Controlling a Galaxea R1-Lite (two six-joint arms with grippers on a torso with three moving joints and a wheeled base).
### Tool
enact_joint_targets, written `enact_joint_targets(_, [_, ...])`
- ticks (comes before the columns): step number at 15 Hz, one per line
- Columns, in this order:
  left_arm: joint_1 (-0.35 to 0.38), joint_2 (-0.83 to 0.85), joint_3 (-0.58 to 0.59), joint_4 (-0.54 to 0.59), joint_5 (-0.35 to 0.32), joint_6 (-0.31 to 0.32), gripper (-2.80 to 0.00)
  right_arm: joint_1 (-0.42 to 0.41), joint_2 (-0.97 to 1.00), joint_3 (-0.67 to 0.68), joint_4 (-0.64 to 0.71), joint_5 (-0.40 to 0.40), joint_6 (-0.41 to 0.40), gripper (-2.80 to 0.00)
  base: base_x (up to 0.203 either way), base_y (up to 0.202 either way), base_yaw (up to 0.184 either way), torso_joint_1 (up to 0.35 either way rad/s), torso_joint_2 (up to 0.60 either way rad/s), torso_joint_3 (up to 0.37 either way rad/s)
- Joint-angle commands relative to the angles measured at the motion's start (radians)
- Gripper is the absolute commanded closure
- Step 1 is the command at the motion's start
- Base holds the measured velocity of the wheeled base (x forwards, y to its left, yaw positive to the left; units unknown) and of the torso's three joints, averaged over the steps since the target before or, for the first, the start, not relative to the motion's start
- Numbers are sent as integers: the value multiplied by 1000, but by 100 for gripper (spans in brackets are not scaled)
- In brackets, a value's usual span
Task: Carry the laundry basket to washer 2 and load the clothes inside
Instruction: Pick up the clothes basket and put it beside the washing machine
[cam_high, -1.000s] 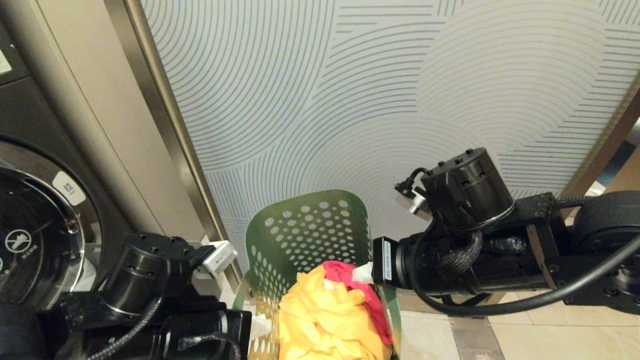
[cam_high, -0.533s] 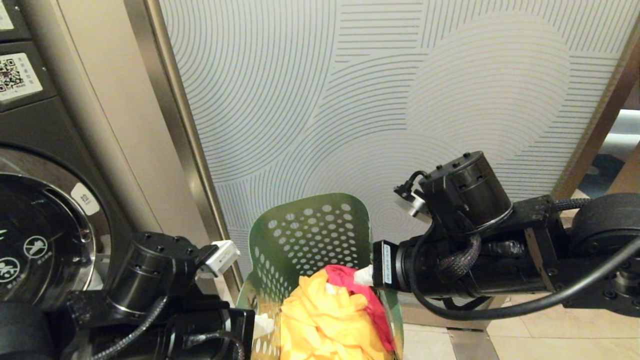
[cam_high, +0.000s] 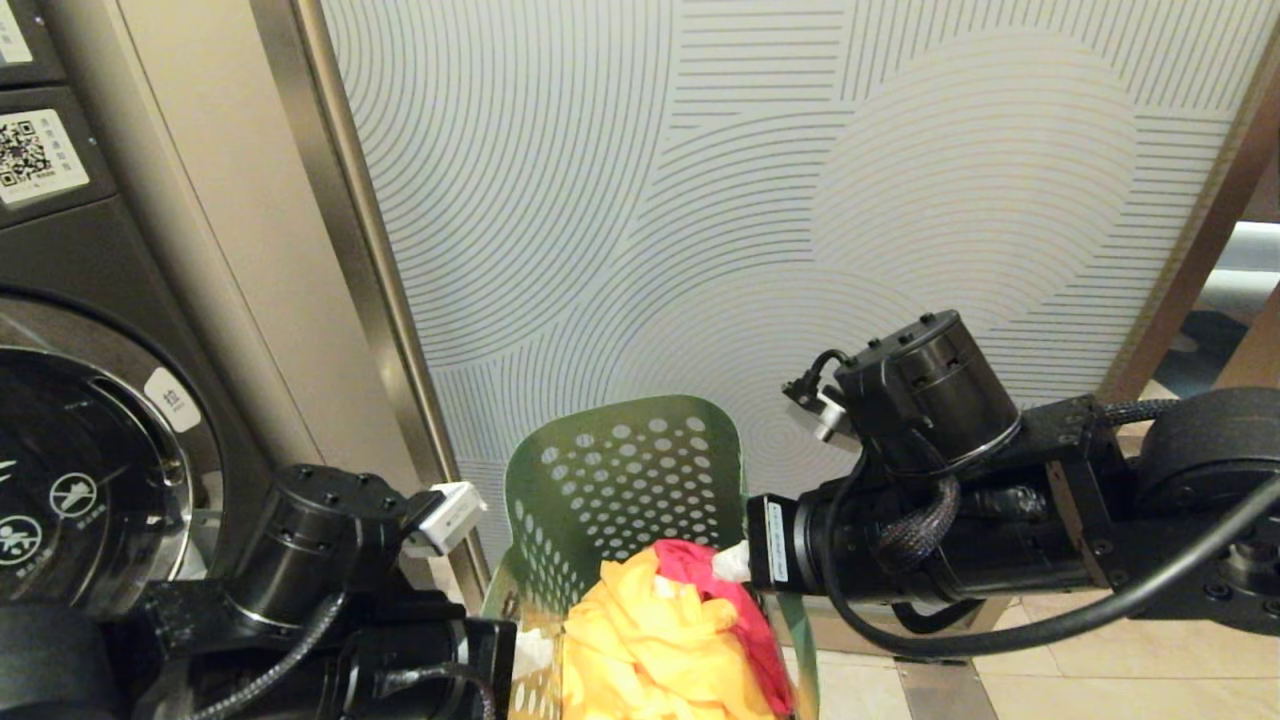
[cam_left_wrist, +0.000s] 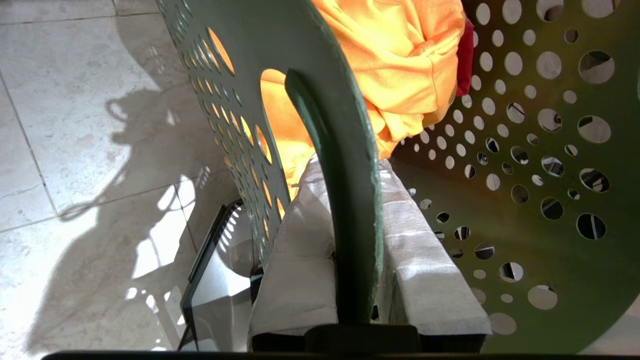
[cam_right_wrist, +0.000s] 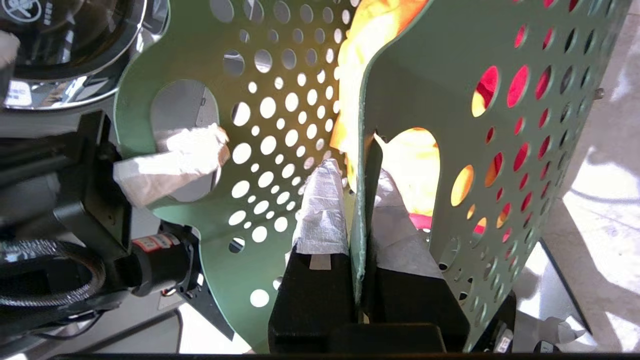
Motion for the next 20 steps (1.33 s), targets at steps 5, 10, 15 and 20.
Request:
enact_joint_targets(5, [-15, 27, -19, -3, -2, -5, 0, -1, -7, 15, -2, 1, 4, 0, 0, 0, 0, 0, 0, 0])
enact_joint_targets(10, [-22, 38, -23, -3, -4, -6, 0, 1, -11, 11, -2, -2, -5, 0, 0, 0, 0, 0, 0, 0])
enact_joint_targets(15, [-24, 42, -21, -3, -4, -9, 0, 1, -15, 15, -4, -2, -4, 0, 0, 0, 0, 0, 0, 0])
enact_joint_targets(20, [-24, 43, -23, -3, -4, -23, 0, -1, -14, 22, -7, -1, 1, 0, 0, 0, 0, 0, 0, 0])
